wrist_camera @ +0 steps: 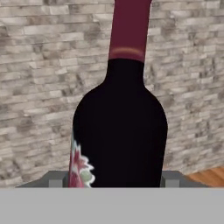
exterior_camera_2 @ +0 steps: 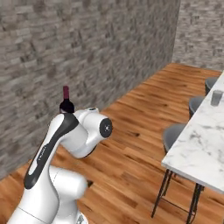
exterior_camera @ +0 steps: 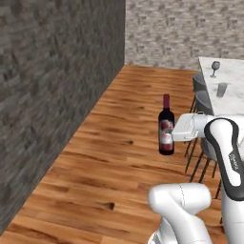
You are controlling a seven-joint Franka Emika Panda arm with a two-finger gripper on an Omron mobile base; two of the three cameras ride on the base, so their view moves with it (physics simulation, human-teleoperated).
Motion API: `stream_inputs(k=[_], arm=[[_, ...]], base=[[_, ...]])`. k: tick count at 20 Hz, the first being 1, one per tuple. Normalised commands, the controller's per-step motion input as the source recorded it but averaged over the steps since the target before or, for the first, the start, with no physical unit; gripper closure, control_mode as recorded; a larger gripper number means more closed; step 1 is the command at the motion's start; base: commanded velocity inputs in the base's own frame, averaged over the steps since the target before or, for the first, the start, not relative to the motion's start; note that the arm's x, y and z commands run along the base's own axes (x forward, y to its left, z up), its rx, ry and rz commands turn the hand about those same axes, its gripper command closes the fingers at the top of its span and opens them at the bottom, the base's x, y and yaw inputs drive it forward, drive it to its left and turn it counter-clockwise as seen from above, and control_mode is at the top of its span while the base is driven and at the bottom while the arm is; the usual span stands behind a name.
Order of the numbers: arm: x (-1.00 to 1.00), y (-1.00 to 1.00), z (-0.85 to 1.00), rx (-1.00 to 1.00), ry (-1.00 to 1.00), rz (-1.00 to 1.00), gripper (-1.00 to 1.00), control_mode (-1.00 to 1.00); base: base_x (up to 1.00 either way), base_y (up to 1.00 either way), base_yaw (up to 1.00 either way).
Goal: There is a wine glass and glass cup on the dining counter. Place the wine bottle next to the wine glass and the juice bottle next to the glass cup.
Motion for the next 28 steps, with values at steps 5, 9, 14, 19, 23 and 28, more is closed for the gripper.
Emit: stream_inputs(k=[5, 9, 14, 19, 23, 28], arm=[[0.0, 0.0, 0.0, 0.0, 0.0, 0.0, 1.0, 1.0], [0.0, 0.0, 0.0, 0.0, 0.0, 0.0, 1.0, 1.0], [0.0, 0.0, 0.0, 0.0, 0.0, 0.0, 1.0, 1.0], [0.0, 0.0, 0.0, 0.0, 0.0, 0.0, 1.0, 1.0], [0.0, 0.0, 0.0, 0.0, 0.0, 0.0, 1.0, 1.0], [0.0, 0.0, 0.0, 0.0, 0.0, 0.0, 1.0, 1.0]], base=[[0.79, 0.38, -0.25], [0.79, 0.39, -0.25], [0.79, 0.37, -0.27], [0.77, 0.35, -0.32], [0.77, 0.35, -0.31], [0.7, 0.37, -0.36]])
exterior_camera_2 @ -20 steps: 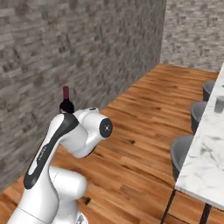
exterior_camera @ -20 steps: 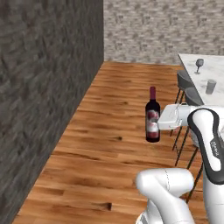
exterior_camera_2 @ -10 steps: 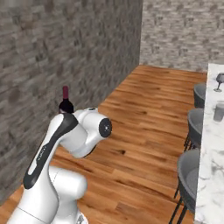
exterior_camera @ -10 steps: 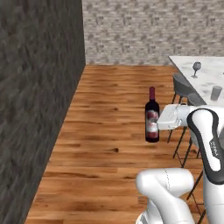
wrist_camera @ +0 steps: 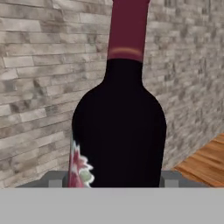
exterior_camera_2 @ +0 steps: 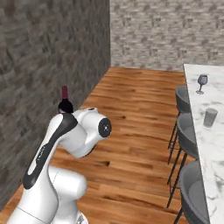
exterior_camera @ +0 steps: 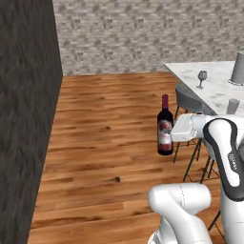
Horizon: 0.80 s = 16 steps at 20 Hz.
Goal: There is a wine glass and glass cup on the dining counter. Place the wine bottle next to the wine glass and the juice bottle next to the glass cup.
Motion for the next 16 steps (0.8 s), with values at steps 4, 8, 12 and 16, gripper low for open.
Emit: stream_inputs(k=[4, 8, 12, 16], arm=[[0.0, 0.0, 0.0, 0.0, 0.0, 0.0, 1.0, 1.0], [0.0, 0.0, 0.0, 0.0, 0.0, 0.0, 1.0, 1.0], [0.0, 0.0, 0.0, 0.0, 0.0, 0.0, 1.0, 1.0], [0.0, 0.0, 0.0, 0.0, 0.0, 0.0, 1.0, 1.0]], base=[[0.68, 0.37, -0.4], [0.67, 0.36, -0.42], [0.66, 0.36, -0.43], [0.66, 0.36, -0.43]])
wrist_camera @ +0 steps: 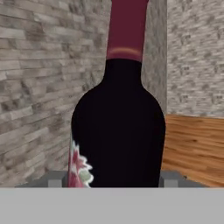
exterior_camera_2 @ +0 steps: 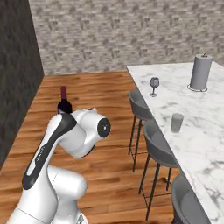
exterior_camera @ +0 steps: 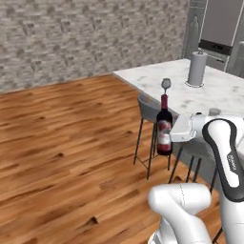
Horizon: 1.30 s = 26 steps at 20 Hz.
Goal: There is a wine glass and glass cup on the dining counter. Place the wine bottle next to the wine glass and the juice bottle next to the glass cup.
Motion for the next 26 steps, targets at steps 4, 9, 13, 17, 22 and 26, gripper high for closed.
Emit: stream_inputs(k=[4, 9, 13, 17, 22, 26], arm=[[0.0, 0.0, 0.0, 0.0, 0.0, 0.0, 1.0, 1.0], [0.0, 0.0, 0.0, 0.0, 0.0, 0.0, 1.0, 1.0], [0.0, 0.0, 0.0, 0.0, 0.0, 0.0, 1.0, 1.0], [0.0, 0.0, 0.0, 0.0, 0.0, 0.0, 1.0, 1.0], [0.0, 0.0, 0.0, 0.0, 0.0, 0.0, 1.0, 1.0], [0.0, 0.0, 0.0, 0.0, 0.0, 0.0, 1.0, 1.0]], base=[[0.67, 0.36, -0.42], [0.67, 0.37, -0.41], [0.67, 0.38, -0.43], [0.64, 0.38, -0.45], [0.63, 0.38, -0.44], [0.62, 0.38, -0.44]])
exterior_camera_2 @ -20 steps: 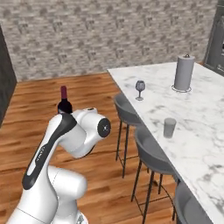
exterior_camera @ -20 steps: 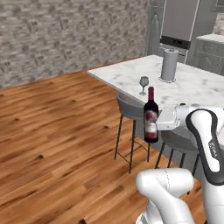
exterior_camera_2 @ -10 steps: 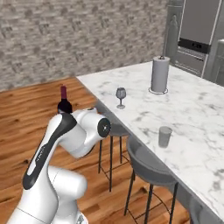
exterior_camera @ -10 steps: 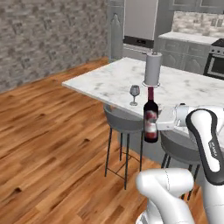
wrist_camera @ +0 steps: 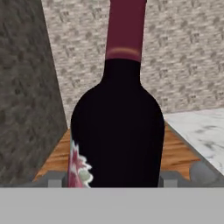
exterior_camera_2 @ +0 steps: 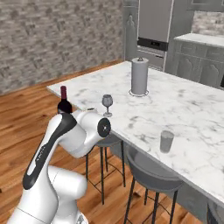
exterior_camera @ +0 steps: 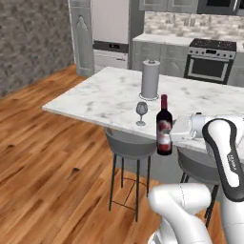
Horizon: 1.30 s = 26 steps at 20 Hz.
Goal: There is a wine glass and glass cup on the dining counter. Place the wine bottle next to the wine glass and the juice bottle next to the glass cup.
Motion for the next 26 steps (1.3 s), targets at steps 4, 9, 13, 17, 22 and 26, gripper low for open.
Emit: stream_inputs(k=[4, 9, 13, 17, 22, 26], arm=[[0.0, 0.0, 0.0, 0.0, 0.0, 0.0, 1.0, 1.0], [0.0, 0.0, 0.0, 0.0, 0.0, 0.0, 1.0, 1.0], [0.0, 0.0, 0.0, 0.0, 0.0, 0.0, 1.0, 1.0], [0.0, 0.0, 0.0, 0.0, 0.0, 0.0, 1.0, 1.0], [0.0, 0.0, 0.0, 0.0, 0.0, 0.0, 1.0, 1.0], [0.0, 0.0, 0.0, 0.0, 0.0, 0.0, 1.0, 1.0]], base=[[0.62, 0.38, -0.43], [0.66, 0.39, -0.39], [0.67, 0.31, -0.36], [0.68, 0.26, -0.33], [0.64, 0.21, -0.3], [0.35, 0.04, -0.16]])
